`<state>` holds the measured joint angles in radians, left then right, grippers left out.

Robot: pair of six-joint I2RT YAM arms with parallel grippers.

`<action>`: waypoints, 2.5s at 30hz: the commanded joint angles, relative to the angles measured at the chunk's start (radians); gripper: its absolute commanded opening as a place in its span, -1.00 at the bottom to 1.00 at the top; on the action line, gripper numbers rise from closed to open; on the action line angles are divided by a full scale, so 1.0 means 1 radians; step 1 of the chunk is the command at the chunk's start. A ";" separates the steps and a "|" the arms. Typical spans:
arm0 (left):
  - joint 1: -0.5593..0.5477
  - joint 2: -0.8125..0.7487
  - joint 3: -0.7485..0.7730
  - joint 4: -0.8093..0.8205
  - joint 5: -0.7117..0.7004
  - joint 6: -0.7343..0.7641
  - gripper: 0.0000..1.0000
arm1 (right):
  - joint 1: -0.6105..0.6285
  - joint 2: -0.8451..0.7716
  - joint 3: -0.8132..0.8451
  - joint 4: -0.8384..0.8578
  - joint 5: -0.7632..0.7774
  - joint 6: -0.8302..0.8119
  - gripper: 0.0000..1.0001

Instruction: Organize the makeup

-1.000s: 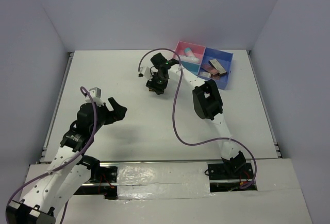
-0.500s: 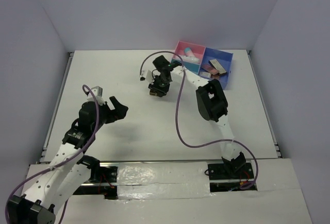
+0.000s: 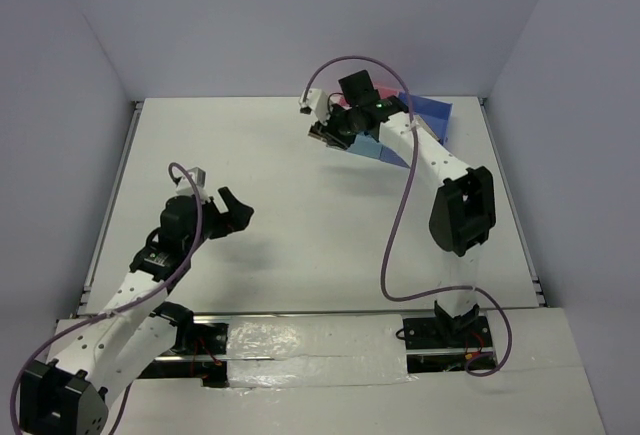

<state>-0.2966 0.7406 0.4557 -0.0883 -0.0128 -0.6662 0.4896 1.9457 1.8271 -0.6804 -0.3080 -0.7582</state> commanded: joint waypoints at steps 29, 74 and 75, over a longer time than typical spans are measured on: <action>0.007 0.034 -0.015 0.119 0.043 -0.018 0.99 | -0.192 0.228 0.132 0.087 0.219 -0.127 0.12; 0.007 0.235 0.330 0.042 0.206 0.182 0.99 | -0.359 -0.987 -0.755 0.393 0.101 0.614 0.99; 0.007 0.232 0.330 0.042 0.206 0.182 0.99 | -0.361 -0.993 -0.770 0.398 0.131 0.623 0.99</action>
<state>-0.2966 1.0027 0.7425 -0.0563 0.1825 -0.4973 0.1284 0.9833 1.0866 -0.3542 -0.2626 -0.2058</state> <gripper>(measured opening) 0.993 0.994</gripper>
